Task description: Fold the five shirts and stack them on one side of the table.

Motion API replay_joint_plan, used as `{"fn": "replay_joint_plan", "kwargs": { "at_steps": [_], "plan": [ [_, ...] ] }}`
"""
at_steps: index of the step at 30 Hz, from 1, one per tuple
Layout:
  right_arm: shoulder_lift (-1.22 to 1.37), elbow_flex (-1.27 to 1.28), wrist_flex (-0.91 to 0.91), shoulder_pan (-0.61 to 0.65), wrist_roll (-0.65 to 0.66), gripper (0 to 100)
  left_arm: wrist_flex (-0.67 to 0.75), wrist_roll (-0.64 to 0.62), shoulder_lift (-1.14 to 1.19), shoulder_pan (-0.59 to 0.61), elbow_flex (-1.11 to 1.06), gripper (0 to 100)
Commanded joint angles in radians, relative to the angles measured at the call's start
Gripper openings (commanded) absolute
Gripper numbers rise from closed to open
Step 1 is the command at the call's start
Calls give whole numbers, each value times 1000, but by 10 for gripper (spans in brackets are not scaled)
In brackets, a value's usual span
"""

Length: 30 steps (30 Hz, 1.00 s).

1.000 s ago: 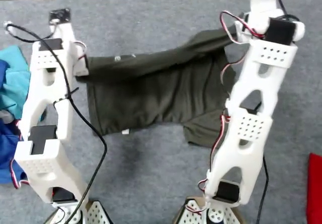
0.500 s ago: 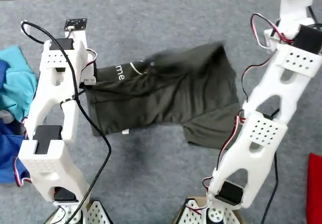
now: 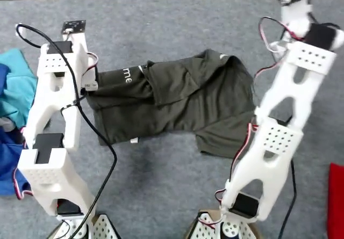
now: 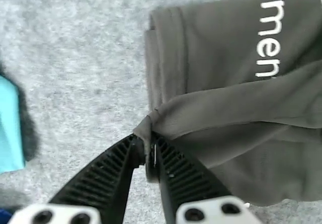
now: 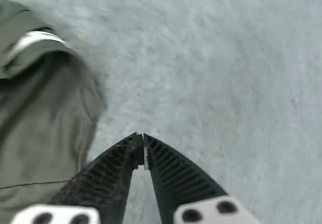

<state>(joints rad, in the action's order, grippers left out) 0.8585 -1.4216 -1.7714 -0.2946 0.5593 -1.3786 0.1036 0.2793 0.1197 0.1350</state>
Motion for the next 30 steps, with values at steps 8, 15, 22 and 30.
{"fn": "replay_joint_plan", "kwargs": {
  "at_steps": [8,15,22,30],
  "plan": [
    [-366,572,-11,338,190,5,2,2,-8,-64,38,19],
    [-611,1098,164,552,221,21,5,2,-7,-61,8,19],
    [-656,1302,304,685,158,168,6,2,-7,-57,-32,19],
    [-645,1376,465,773,31,152,6,2,-7,-58,-29,19]
  ]
}}
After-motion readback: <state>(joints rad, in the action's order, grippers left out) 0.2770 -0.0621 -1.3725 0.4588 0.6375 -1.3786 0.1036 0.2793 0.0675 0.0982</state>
